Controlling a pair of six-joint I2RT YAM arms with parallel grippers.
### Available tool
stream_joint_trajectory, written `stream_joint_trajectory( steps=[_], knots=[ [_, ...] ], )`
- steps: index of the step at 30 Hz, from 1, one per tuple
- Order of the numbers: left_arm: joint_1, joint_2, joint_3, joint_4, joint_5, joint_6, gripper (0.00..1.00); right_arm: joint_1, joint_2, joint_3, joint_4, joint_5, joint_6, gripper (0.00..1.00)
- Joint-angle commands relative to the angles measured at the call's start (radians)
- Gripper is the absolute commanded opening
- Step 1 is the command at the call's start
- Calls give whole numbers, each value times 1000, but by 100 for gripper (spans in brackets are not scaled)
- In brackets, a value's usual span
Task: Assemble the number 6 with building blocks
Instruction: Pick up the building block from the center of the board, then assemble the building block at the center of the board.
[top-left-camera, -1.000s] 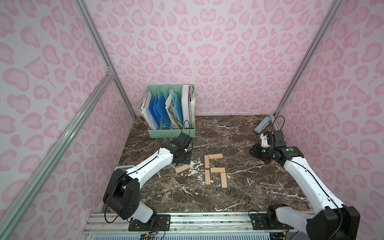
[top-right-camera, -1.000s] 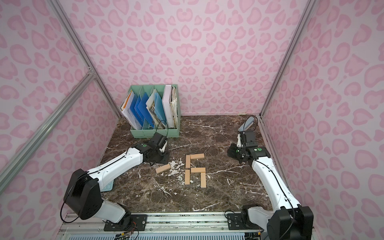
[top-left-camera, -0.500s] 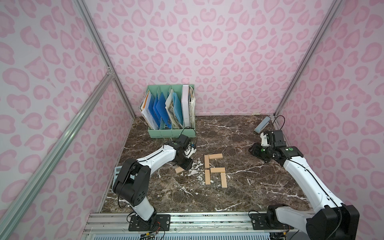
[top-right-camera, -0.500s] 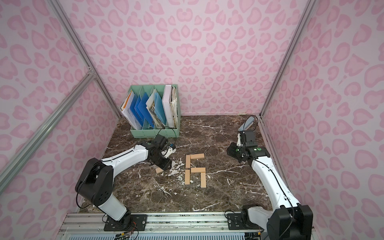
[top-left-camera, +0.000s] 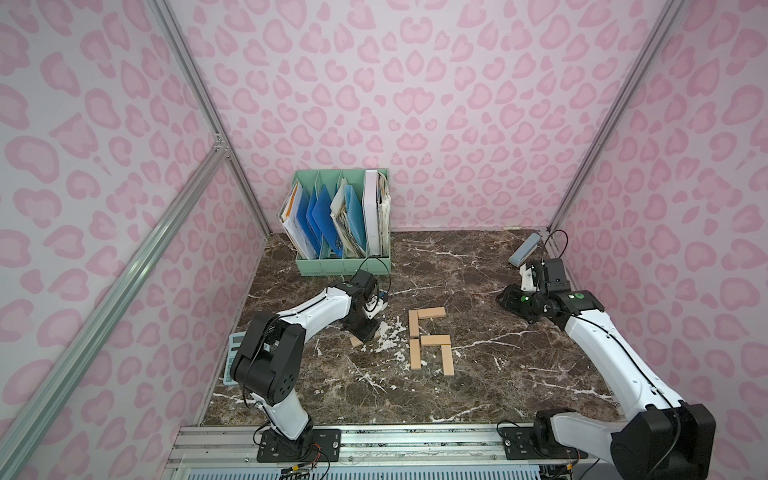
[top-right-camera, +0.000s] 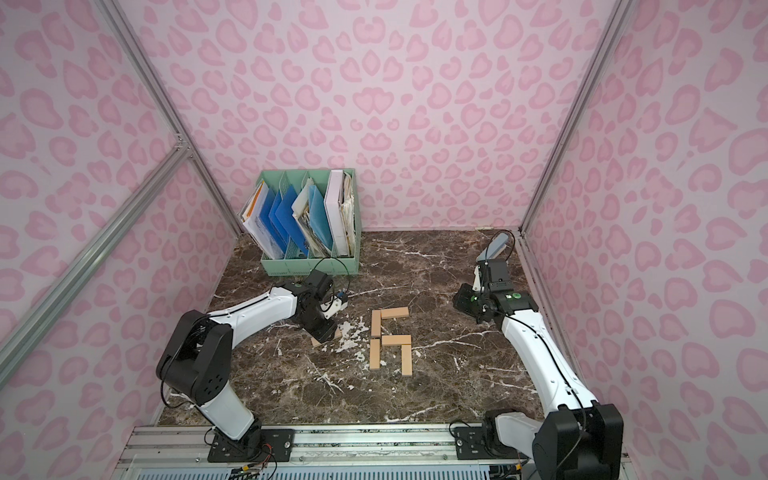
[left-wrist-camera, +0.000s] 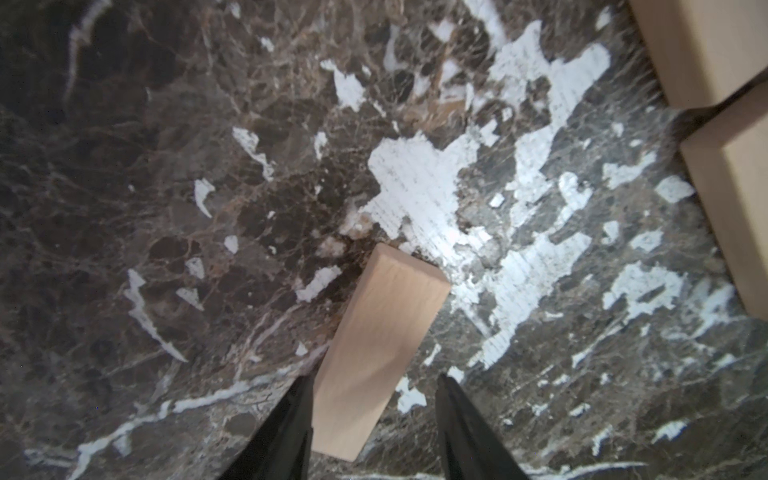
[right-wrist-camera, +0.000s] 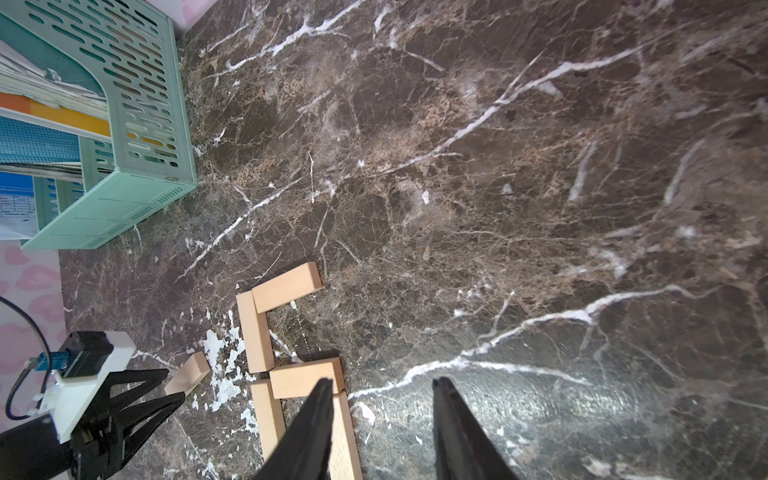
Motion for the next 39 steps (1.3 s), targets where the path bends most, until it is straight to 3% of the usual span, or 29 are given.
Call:
stream_joint_trajectory(
  steps=[1,16,20,28,33,39],
  knots=[
    [7,18,4,-7,-10,24,52,2,11,18,10,0,0,42],
    [9,55,-12,-5,-10,22,50,-2,49,46,17,-2,-19,42],
    [9,53,3,-20,-6,13,29,-9,41,40,16,1,-23,42],
    [-17,-85,40,-115,-10,-17,25,-13,36,24,47,-14,-14,41],
    [-204,-132,171,-236,3,7,26,-13,35,16,77,-28,-5,41],
    [-459,-14,276,-303,-12,-1,25,-15,28,21,78,-36,-9,41]
  ],
)
